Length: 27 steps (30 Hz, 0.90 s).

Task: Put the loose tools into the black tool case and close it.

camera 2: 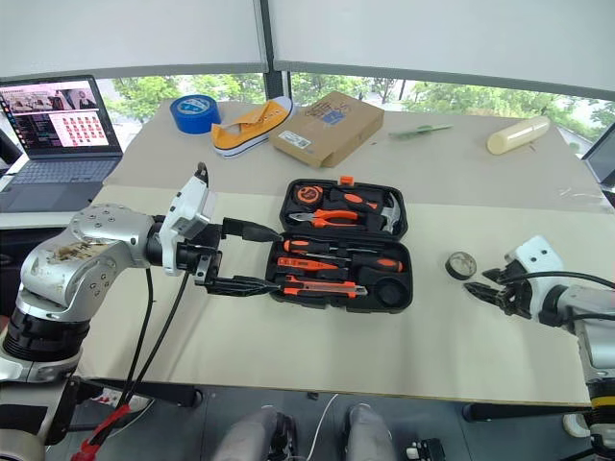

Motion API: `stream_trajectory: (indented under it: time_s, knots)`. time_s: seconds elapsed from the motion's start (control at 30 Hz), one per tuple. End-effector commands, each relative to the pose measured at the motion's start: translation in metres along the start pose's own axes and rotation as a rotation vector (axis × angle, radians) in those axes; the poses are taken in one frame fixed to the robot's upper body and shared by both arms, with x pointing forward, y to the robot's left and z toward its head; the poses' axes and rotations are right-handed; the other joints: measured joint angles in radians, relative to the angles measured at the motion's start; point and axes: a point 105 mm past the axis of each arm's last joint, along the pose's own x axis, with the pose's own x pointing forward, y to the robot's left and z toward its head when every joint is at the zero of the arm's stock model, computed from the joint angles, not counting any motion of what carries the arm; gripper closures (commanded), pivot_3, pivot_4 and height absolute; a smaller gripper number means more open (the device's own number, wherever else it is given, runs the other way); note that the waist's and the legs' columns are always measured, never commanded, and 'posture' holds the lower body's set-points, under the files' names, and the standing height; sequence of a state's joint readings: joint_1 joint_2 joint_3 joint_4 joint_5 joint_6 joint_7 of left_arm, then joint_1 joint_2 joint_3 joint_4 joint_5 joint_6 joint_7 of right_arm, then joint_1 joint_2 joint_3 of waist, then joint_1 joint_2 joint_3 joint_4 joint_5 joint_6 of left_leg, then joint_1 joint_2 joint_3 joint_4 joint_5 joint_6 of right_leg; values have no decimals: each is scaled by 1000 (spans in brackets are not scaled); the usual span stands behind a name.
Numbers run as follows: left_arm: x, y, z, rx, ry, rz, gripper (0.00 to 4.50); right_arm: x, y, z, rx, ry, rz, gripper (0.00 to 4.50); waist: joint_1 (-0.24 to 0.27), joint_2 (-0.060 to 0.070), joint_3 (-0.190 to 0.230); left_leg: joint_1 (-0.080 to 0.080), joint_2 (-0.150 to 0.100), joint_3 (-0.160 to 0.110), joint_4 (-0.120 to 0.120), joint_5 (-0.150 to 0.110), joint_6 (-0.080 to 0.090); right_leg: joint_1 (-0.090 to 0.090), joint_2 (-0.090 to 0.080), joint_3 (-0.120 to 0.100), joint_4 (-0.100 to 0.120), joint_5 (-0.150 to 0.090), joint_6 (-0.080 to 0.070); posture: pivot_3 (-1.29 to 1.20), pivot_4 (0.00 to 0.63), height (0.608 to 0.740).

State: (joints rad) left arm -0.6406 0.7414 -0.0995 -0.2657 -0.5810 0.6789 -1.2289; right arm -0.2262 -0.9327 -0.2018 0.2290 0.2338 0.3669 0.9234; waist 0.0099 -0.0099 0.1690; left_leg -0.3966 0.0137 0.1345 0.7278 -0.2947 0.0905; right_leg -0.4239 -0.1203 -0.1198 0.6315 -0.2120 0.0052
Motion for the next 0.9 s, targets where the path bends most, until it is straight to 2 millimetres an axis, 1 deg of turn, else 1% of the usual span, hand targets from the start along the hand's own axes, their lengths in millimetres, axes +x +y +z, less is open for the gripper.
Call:
stream_trajectory:
  time_s: [0.03, 0.13, 0.47, 0.57, 0.6, 0.63, 0.7, 0.73, 0.8, 0.87, 0.9]
  knots:
    - [-4, -1, 9, 56, -4, 14, 0, -2, -5, 23, -85, -45, -1, 2039, 0, 0, 0, 0, 0, 0, 0, 0, 0, 0, 0, 0, 0, 0, 0, 0, 150, 731]
    - [-3, 0, 9, 59, -5, 19, 0, 9, -5, 24, -86, -37, 11, 2039, -1, 0, 0, 0, 0, 0, 0, 0, 0, 0, 0, 0, 0, 0, 0, 0, 150, 731]
    - [-4, 1, 8, 66, 1, 35, 0, 41, -1, 6, -23, 9, 37, 2039, -4, 1, 1, 0, 0, 1, 0, 0, 0, 0, 0, -1, 0, 0, -1, 0, 150, 731]
    - [-5, 1, 8, 67, 4, 40, 0, 41, -2, 8, -19, -3, 36, 2784, -7, 1, 1, 0, 0, 1, 0, 0, 0, 0, 1, -1, 0, 0, 0, 0, 150, 731]
    - [-5, 1, 8, 67, 5, 41, 0, 41, -2, 9, -18, -8, 37, 3172, -7, 1, 1, 0, 0, 1, 0, 0, 0, 0, 1, -1, 0, 0, 0, 0, 150, 731]
    - [-5, 1, 7, 68, 6, 43, 0, 39, -2, 11, -21, -13, 40, 3399, -7, 1, 1, 0, 0, 1, 0, 0, 0, 0, 0, -1, 0, 0, 0, 0, 150, 731]
    - [-6, 2, 6, 66, 9, 50, 0, 33, -2, 17, -33, -33, 47, 4196, -7, 1, 1, 0, 0, 1, 0, 0, 0, 0, 0, -1, 0, 0, -1, 0, 150, 731]
    - [-6, 3, 6, 65, 10, 53, 0, 29, -1, 21, -41, -46, 55, 4469, -6, 1, 1, 0, 0, 1, 0, 0, 0, 0, 0, -1, 0, 1, -1, 0, 150, 731]
    - [-6, 3, 5, 65, 10, 56, 0, 22, 2, 30, -61, -71, 79, 4469, -4, 1, 1, 0, 0, 0, 0, 0, 0, 0, 0, -1, 0, 1, -1, 0, 150, 731]
    - [-6, 3, 5, 63, 10, 56, 0, 14, 11, 47, -72, -124, 126, 4469, -5, 3, 2, 0, 0, 0, 0, 0, 0, 0, 0, -1, 0, 1, -2, 0, 150, 731]
    - [-6, 2, 4, 62, 10, 56, 0, 9, 22, 61, -75, -164, 176, 4469, -5, 4, 2, 0, 0, 0, 0, 0, 0, 0, 0, -1, 0, 1, -2, 0, 150, 731]
